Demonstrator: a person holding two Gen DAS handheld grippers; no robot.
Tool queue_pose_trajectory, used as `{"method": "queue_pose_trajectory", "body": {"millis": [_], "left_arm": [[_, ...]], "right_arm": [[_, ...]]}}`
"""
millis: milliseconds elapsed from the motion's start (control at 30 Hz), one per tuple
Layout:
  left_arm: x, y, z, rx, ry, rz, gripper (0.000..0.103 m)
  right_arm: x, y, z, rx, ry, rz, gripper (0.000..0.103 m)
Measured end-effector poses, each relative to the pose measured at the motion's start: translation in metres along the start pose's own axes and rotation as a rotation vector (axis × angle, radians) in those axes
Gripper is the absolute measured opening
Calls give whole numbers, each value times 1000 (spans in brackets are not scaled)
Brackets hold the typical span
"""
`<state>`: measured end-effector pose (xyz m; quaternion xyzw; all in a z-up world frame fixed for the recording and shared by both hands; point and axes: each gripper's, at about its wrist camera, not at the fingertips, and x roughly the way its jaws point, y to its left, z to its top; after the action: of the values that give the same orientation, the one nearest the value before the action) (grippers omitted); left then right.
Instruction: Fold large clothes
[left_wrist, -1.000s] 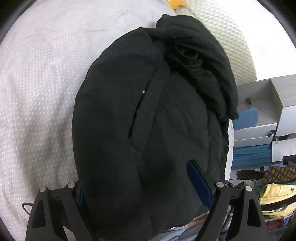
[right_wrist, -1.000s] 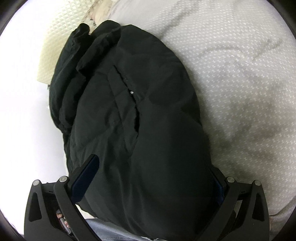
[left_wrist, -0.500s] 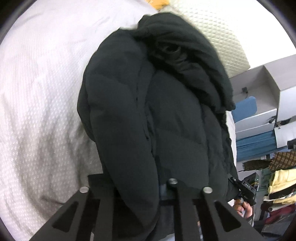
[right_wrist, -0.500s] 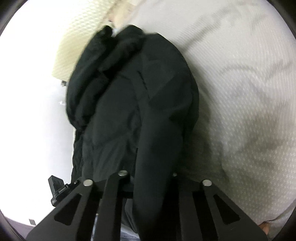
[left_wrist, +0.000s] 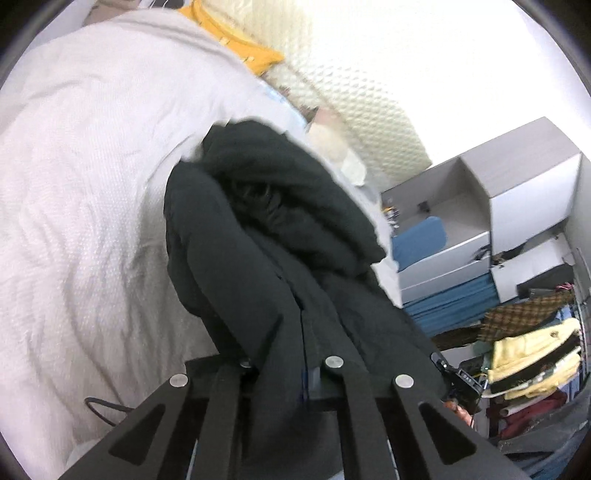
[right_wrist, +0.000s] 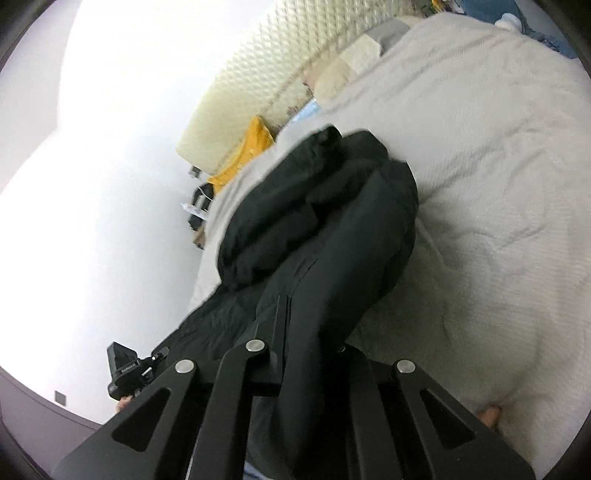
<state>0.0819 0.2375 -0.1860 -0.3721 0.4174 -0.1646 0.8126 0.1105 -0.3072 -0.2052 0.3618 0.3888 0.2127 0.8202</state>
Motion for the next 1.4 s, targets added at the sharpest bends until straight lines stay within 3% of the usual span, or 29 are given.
{"method": "queue_pose_trajectory", "body": {"millis": [167, 467, 767, 933, 1167, 1267, 1400], "left_arm": [[-49, -20, -20, 28, -35, -30, 5], [-108, -34, -56, 82, -15, -26, 5], [-129, -39, -62, 78, -35, -19, 4], [-121, -57, -33, 99, -48, -21, 4], [-89, -87, 30, 127, -64, 29, 4], [-54, -103, 62, 174, -65, 158, 4], [-10, -104, 106, 159, -57, 249, 5]], "right_arm": [[-51, 11, -16, -8, -40, 53, 5], [-116, 8, -59, -30, -37, 87, 5], [-130, 4, -65, -22, -32, 110, 5], [-123, 10, -34, -10, -49, 97, 5], [-84, 23, 49, 25, -81, 36, 5], [-53, 24, 83, 41, -72, -27, 5], [-2, 15, 128, 97, -51, -102, 5]]}}
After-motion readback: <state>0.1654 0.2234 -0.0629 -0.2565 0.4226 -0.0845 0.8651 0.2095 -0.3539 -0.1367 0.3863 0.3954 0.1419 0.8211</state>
